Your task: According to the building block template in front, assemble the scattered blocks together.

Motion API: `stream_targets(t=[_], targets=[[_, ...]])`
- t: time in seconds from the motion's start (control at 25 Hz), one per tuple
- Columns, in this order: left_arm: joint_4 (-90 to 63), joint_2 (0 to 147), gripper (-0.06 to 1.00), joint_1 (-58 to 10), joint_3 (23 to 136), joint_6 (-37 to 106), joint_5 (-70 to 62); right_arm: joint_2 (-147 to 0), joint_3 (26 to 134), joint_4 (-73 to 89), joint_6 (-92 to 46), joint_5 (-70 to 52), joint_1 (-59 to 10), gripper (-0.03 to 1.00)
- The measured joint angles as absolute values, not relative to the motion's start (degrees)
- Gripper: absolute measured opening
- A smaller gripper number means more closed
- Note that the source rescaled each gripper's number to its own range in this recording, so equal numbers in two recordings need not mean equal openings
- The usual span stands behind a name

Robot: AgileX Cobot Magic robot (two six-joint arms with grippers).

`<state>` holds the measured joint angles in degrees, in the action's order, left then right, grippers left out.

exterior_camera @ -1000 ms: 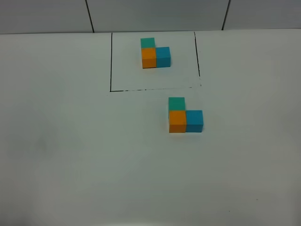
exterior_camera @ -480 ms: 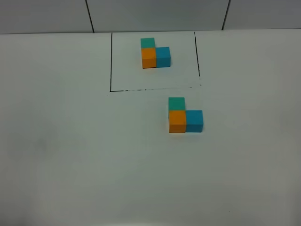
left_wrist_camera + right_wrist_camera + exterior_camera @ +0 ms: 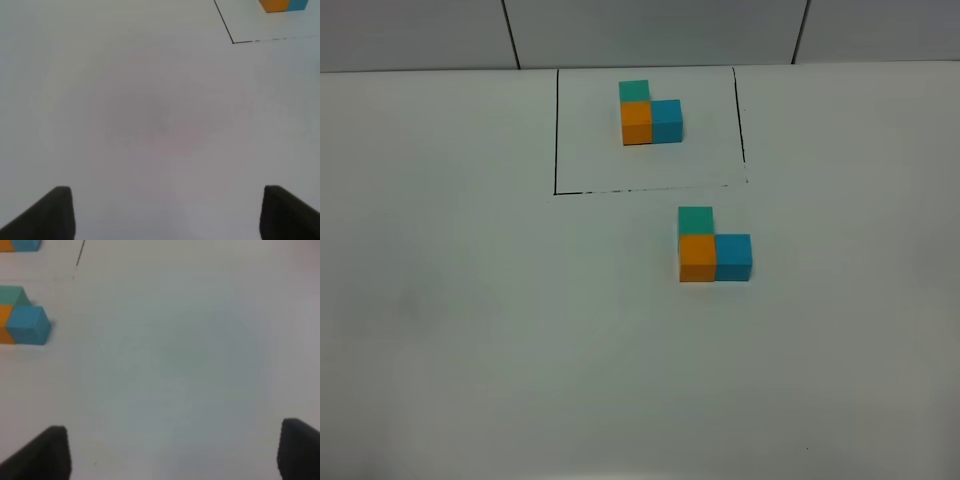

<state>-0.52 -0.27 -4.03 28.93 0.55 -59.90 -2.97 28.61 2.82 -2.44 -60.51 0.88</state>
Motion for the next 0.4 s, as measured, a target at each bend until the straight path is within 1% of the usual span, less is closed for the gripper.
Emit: stream_targets(t=[0.4], targets=[[-0.5, -0.3, 0.68, -4.0, 28.9, 0.6, -59.9, -3.0, 28.6, 2.8, -2.4, -60.5, 0.9, 0.7]])
